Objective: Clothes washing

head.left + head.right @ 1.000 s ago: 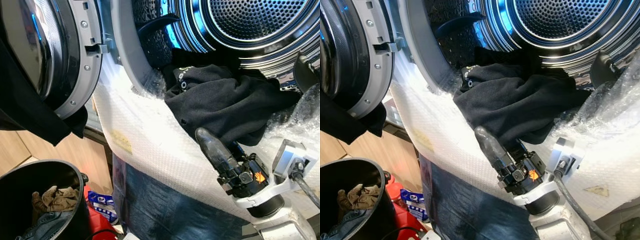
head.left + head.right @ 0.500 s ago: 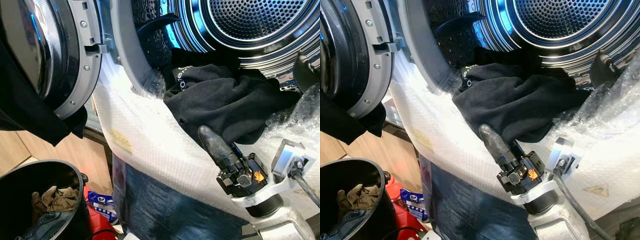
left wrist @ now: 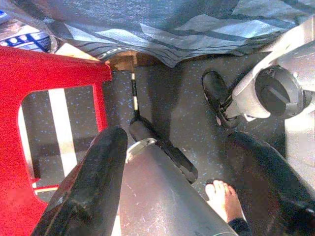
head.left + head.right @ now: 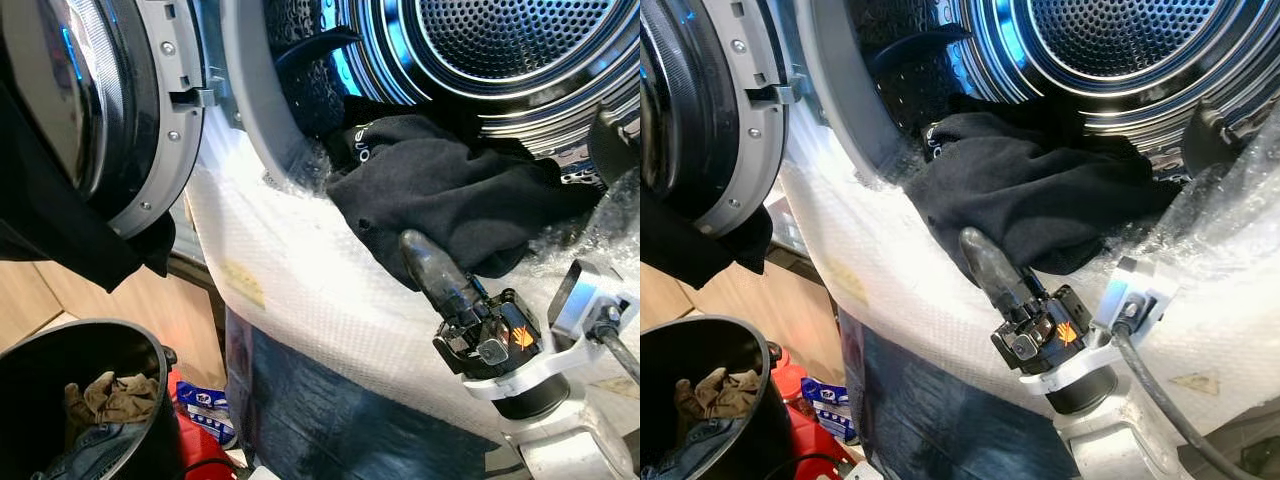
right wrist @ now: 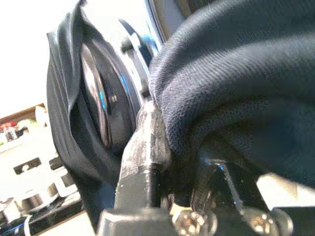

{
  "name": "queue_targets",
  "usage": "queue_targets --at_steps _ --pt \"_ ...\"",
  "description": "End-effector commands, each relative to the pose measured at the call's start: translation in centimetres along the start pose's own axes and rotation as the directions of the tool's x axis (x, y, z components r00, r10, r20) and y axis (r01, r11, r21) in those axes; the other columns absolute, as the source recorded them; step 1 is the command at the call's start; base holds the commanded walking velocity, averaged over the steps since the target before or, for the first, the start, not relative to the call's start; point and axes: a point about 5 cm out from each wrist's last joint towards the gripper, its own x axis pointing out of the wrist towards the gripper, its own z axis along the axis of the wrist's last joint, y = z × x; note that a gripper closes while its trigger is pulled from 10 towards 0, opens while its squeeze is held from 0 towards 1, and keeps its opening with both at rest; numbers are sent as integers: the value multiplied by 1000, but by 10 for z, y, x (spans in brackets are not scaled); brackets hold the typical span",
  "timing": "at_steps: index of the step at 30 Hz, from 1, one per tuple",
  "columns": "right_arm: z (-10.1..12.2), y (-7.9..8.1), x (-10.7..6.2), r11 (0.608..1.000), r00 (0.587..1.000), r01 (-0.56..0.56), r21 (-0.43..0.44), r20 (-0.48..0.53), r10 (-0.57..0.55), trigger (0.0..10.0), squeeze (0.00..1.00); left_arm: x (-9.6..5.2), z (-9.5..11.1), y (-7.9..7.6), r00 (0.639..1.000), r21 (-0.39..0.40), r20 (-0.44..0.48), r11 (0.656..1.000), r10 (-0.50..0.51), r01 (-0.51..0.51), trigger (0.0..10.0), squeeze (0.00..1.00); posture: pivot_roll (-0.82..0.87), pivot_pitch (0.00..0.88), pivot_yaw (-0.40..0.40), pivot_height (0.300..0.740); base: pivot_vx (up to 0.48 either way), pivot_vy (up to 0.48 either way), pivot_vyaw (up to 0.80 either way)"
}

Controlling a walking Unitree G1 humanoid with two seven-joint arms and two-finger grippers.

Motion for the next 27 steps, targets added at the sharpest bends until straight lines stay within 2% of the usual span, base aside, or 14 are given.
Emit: queue_targets --at_steps 1,3,6,10,12,13,14,17,19,21,22,23,25,27 --pt "10 6 4 999 999 -34 -23 35 35 0 0 0 0 -2 1000 21 -10 1000 -4 4 10000 0 -166 0 -36 740 0 0 0" --pt "14 6 8 999 998 -40 -34 50 41 0 0 0 0 -2 1000 21 -9 1000 -5 5 10000 0 -166 0 -36 740 0 0 0" --pt "38 10 31 987 989 -110 -121 88 121 0 0 1 2 -2 1000 20 -7 1000 -5 5 10000 0 -167 0 -33 740 0 0 0" --pt "47 11 41 979 983 -135 -154 99 152 0 0 1 2 -2 1000 20 -6 1000 -5 5 10000 0 -166 0 -33 740 0 0 0" --pt "62 9 65 964 971 -170 -204 134 199 0 0 1 3 -2 1000 21 -4 1000 -5 5 10000 0 -164 0 -34 740 0 0 0" --pt "72 5 85 959 966 -171 -227 154 209 0 0 1 3 -2 1000 23 -4 1000 -5 5 10000 0 -163 0 -35 740 0 0 0" --pt "74 4 91 958 966 -168 -233 157 207 0 0 1 3 -2 1000 24 -4 1000 -5 6 10000 0 -163 0 -35 740 0 0 0" --pt "75 3 95 957 966 -165 -237 158 205 0 0 1 3 -3 1000 24 -5 1000 -6 6 10000 0 -163 0 -35 740 0 0 0" --pt "78 0 111 958 971 -145 -249 148 186 0 0 1 2 -3 1000 24 -5 1000 -6 6 10000 0 -155 0 -40 740 0 0 0" --pt "78 -15 141 961 990 -62 -270 102 93 0 0 1 2 -5 1000 20 -6 1000 -7 7 10000 0 -152 0 -49 740 0 0 0" --pt "77 -19 147 959 994 -40 -282 84 66 0 0 1 2 -5 1000 19 -6 1000 -7 8 10000 0 -154 0 -49 740 0 0 0" --pt "76 -30 165 953 999 31 -300 39 -20 0 0 1 2 -6 1000 21 -5 1000 -11 11 10000 0 -155 0 -51 740 0 0 0" --pt "76 -32 167 953 999 41 -300 35 -32 0 0 1 2 -6 1000 22 -5 1000 -11 11 10000 0 -155 0 -51 740 0 0 0" --pt "76 -57 190 929 976 195 -314 -27 -214 0 0 2 3 -8 1000 26 -4 1000 -14 14 10000 0 -159 0 -53 740 0 0 0"
